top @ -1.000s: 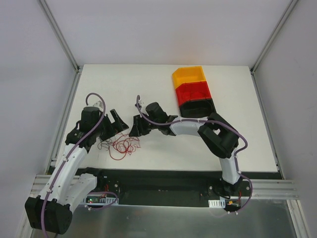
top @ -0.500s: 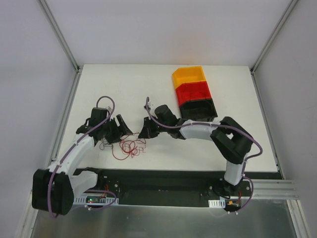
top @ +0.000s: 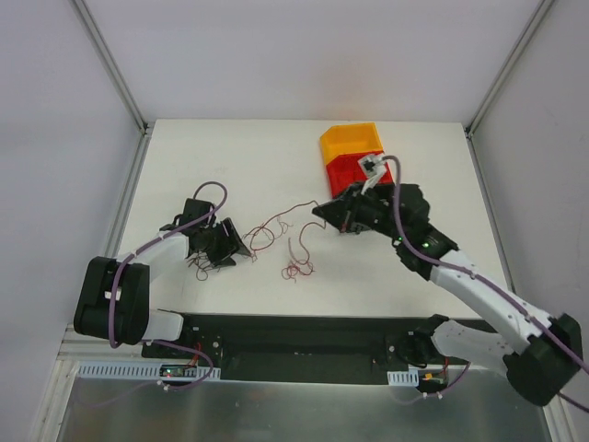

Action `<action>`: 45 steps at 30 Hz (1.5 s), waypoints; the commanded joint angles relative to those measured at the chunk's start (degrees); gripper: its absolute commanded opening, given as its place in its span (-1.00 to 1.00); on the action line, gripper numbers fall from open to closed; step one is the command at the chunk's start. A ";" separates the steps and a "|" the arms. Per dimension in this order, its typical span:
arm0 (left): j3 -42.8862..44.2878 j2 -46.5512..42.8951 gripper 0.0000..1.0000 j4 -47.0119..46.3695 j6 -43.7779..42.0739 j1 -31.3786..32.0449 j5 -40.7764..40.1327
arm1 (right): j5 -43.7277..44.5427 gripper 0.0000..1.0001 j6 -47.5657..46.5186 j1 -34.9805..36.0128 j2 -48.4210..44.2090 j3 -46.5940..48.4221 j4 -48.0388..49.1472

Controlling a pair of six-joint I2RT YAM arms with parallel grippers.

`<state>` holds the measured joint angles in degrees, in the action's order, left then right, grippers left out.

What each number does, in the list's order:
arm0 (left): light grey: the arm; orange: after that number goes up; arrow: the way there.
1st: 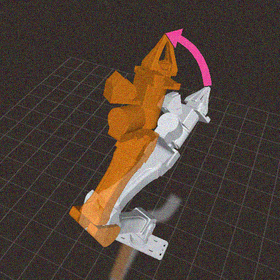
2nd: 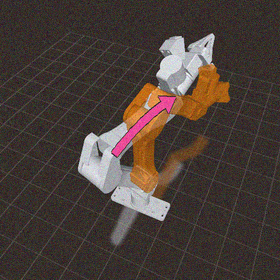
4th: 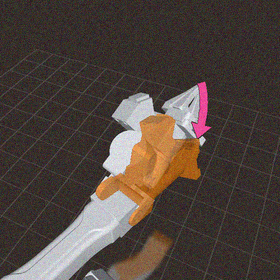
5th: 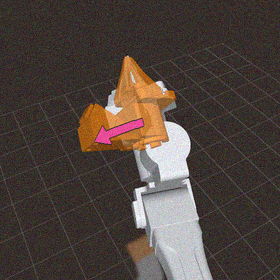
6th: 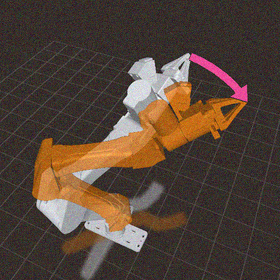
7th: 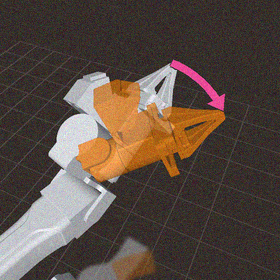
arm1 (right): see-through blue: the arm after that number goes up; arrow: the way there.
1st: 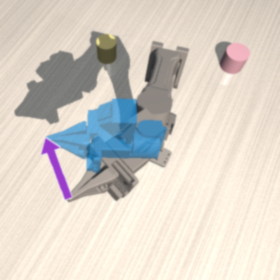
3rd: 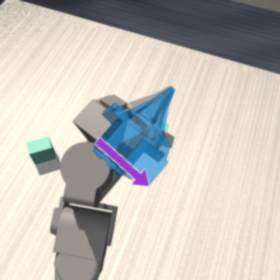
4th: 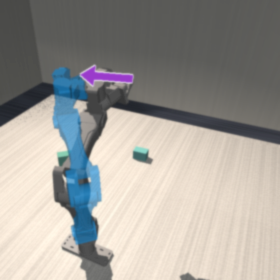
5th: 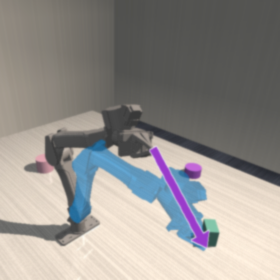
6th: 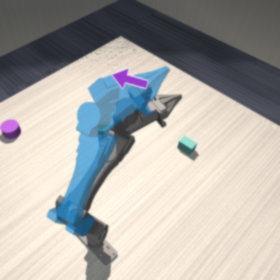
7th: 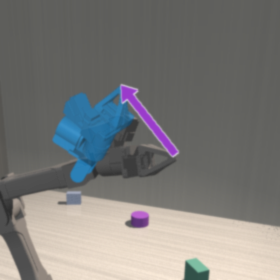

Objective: Untangle the cables

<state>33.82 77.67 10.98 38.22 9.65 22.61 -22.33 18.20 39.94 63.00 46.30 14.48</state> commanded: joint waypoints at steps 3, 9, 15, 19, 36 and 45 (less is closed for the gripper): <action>-0.07 -0.23 0.14 -0.17 -2.01 -0.33 -2.48 | 2.98 -0.99 -7.81 -7.33 -16.39 1.15 -16.29; 0.10 -2.34 0.25 0.62 -2.18 -0.42 -4.41 | 6.33 -0.99 -9.32 -10.59 -28.10 2.65 -23.62; 0.01 -3.75 0.34 2.55 -2.62 -0.60 -8.90 | 6.77 -0.99 -4.75 -10.76 -31.54 4.32 -19.76; -0.25 -4.19 0.35 2.82 -1.83 -0.77 -7.23 | 9.75 -0.99 -5.37 -10.76 -31.63 6.69 -19.67; 2.47 -29.50 0.96 -2.80 -2.01 -0.07 14.55 | -7.20 -0.99 1.58 -10.68 -17.57 9.59 -4.91; 8.18 -16.08 0.95 -9.57 -3.85 14.77 9.39 | -7.73 -0.99 5.09 -10.41 -16.86 11.17 -0.95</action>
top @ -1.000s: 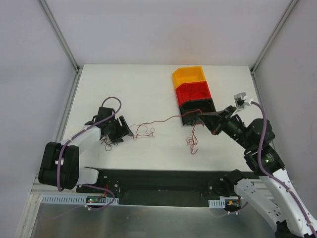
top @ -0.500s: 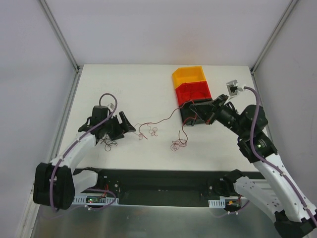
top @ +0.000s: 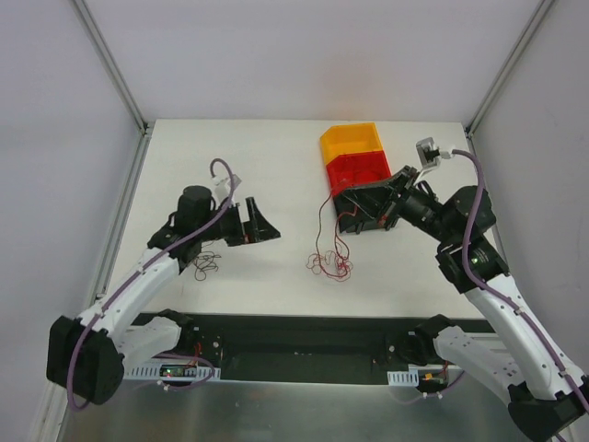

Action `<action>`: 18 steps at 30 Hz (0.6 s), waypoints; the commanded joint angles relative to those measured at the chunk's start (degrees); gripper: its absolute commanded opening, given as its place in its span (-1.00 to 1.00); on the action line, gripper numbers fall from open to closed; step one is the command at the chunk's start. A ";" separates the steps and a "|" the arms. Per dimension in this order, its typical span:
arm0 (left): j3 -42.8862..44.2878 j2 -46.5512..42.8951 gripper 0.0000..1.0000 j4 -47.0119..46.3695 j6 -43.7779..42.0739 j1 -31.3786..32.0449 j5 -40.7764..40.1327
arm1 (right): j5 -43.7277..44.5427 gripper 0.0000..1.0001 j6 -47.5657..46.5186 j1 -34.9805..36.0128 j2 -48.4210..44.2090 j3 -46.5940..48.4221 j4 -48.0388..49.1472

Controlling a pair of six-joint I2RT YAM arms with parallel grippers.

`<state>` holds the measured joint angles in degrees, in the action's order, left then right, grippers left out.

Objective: Untangle the cables

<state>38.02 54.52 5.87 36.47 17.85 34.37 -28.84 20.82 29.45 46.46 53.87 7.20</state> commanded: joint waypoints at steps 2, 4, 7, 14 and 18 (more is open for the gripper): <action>4.34 11.46 0.93 -8.30 -0.88 10.00 -2.03 | -0.96 -0.99 3.52 0.08 -0.31 4.14 7.21; 3.56 14.63 0.92 -15.85 1.31 12.20 -0.54 | -0.87 -0.99 4.40 -0.01 -0.14 4.84 7.82; 3.64 19.99 0.94 -25.44 4.74 16.07 2.54 | -1.04 -0.99 6.07 0.08 0.30 5.54 9.49; 7.33 31.16 0.31 -20.15 5.89 20.21 -7.70 | -1.66 -0.99 10.47 0.34 3.11 9.40 14.94; 6.72 35.12 0.12 -13.09 2.74 17.85 -19.40 | -1.92 -0.99 8.37 0.26 6.53 21.15 11.36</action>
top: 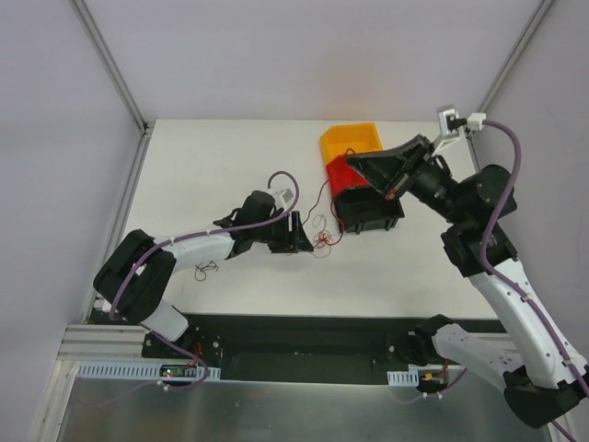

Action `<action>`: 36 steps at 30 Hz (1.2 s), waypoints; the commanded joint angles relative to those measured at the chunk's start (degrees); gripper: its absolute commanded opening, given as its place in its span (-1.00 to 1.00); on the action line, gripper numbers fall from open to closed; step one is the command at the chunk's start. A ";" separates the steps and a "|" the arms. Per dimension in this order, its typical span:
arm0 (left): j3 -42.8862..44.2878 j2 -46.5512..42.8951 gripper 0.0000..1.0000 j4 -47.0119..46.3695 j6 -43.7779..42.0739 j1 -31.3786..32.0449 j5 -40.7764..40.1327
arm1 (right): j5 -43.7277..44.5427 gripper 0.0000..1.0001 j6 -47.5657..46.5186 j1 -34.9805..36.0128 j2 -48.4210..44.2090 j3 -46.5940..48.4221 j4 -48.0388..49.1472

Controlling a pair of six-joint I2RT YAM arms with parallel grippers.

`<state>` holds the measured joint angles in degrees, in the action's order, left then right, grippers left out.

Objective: Untangle the cables

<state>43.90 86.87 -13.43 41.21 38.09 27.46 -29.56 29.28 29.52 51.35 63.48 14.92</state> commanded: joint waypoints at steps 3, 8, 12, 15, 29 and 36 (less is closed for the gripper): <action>-1.26 4.36 0.07 6.93 -2.36 -6.70 -11.12 | -1.03 -0.99 -1.68 0.10 5.33 20.51 -0.41; -5.92 0.24 0.06 6.49 -3.42 -8.38 -14.27 | -1.81 -0.99 -0.98 0.19 10.69 27.83 -0.77; -7.95 -5.46 0.10 6.93 -3.59 -8.55 -15.16 | -1.55 -0.99 -0.27 0.19 11.49 26.87 1.08; -10.06 -12.84 0.19 7.10 -3.68 -8.56 -15.42 | -1.73 -0.99 -0.10 0.19 11.05 24.59 1.78; 8.36 -33.43 0.95 28.00 -12.20 -11.71 -9.53 | 4.15 -0.99 -6.77 -0.60 11.57 20.97 -4.45; 29.29 -32.21 0.98 33.47 -18.70 -12.51 -10.85 | 14.08 -0.99 -15.90 -0.95 20.00 31.42 -14.46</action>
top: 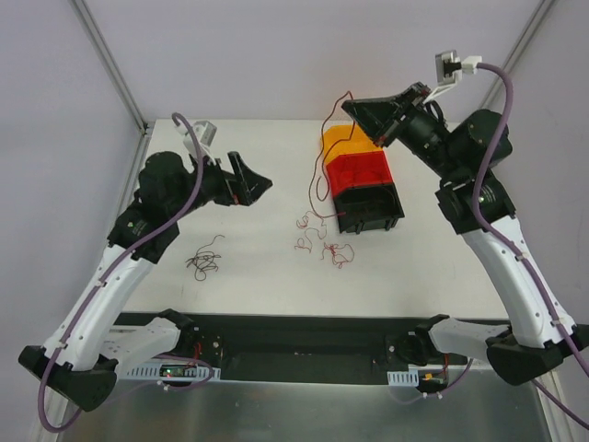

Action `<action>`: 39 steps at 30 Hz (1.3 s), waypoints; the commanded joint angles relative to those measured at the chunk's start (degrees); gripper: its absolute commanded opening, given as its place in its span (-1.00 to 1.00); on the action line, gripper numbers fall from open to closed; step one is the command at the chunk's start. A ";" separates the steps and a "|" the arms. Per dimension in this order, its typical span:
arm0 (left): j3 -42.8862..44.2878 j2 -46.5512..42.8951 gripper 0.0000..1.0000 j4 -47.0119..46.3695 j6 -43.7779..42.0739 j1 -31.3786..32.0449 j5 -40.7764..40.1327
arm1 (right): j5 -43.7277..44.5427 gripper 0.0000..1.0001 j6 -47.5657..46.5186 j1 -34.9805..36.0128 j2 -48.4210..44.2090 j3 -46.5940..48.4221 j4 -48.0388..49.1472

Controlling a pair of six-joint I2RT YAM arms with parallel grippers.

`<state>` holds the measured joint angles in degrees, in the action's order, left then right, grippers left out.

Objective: Untangle the cables

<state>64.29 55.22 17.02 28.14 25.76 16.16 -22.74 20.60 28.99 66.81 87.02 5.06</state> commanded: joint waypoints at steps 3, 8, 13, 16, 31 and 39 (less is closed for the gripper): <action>13.74 0.59 0.98 3.11 -7.74 -0.18 -1.65 | 12.53 -0.99 -11.36 -0.69 8.59 11.76 -7.26; 17.45 2.43 0.98 3.02 -12.49 -0.18 -4.90 | 18.78 -0.99 -14.80 -3.06 16.23 17.46 -8.22; 14.55 2.96 0.98 2.76 -15.57 -0.18 -9.13 | 19.14 -0.99 -13.66 -6.05 24.76 25.64 -8.22; 12.27 3.05 0.98 2.58 -17.85 -0.18 -9.39 | 19.23 -0.99 -11.99 -7.89 29.07 29.51 -8.22; 3.74 0.50 0.98 -2.16 -18.56 -0.97 -10.37 | 18.61 -0.99 -4.70 -14.93 46.30 39.63 -1.72; 3.47 1.38 0.98 -3.04 -15.75 -4.75 -5.80 | 22.39 -0.99 -4.78 -15.46 49.30 35.60 -0.23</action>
<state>68.40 56.62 17.04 11.22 22.37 7.46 -3.20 15.40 13.43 116.36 123.46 -0.23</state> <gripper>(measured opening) 0.990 0.022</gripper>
